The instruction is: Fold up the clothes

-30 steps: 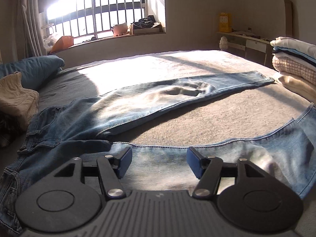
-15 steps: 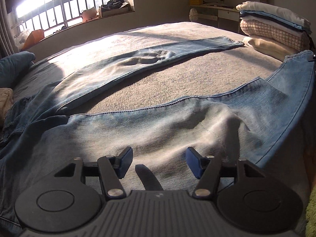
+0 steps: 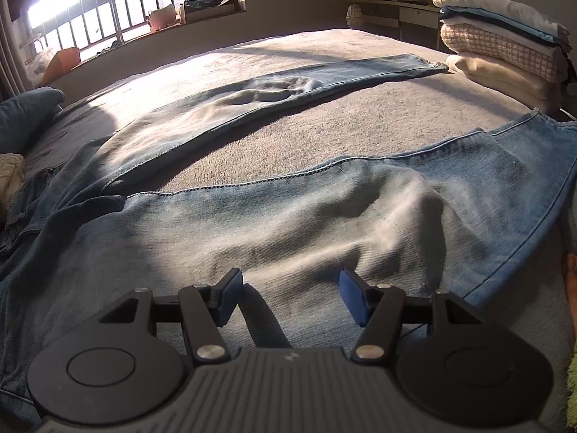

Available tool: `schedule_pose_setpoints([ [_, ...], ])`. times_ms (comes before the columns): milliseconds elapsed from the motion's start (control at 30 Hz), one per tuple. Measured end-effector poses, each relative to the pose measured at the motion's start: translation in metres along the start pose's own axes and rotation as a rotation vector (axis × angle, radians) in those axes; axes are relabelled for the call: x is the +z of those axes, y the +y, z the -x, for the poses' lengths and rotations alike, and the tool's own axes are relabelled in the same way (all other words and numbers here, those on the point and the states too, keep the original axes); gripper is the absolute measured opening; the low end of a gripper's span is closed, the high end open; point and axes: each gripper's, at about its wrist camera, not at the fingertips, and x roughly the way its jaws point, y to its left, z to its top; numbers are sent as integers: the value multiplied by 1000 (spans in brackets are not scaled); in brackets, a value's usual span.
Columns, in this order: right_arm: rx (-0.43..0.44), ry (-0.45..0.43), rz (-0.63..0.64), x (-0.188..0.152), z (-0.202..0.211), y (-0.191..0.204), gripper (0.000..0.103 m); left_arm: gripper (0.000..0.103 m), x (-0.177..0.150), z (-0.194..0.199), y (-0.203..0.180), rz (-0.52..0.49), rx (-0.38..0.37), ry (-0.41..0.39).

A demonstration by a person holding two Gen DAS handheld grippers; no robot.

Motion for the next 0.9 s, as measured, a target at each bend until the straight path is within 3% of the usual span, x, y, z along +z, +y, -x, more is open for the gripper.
schedule_pose_setpoints([
  [100, 272, 122, 154, -14, -20, 49, 24, 61, 0, 3, -3, -21, 13, -7],
  [200, 407, 227, 267, -34, -44, 79, 18, 61, -2, 6, -3, -45, 28, -13],
  [300, 336, 242, 282, -42, -62, 73, 14, 61, -5, 9, -3, -64, 41, -18],
  [367, 260, 221, 164, -30, -78, 45, 9, 61, -6, 10, -2, -68, 46, -20],
  [467, 199, 198, 75, -16, -81, 21, 12, 61, -6, 10, -1, -72, 47, -24],
  [633, 442, 254, 210, -31, -71, 65, 11, 61, -5, 8, -2, -78, 37, -29],
  [700, 454, 252, 252, -37, -82, 80, 10, 61, -6, 9, -4, -86, 33, -32],
  [833, 364, 194, 96, -12, -116, 60, 0, 61, -8, 12, -5, -101, 38, -32],
  [900, 257, 158, 19, 5, -121, 43, 7, 61, -8, 13, -5, -104, 38, -33],
])
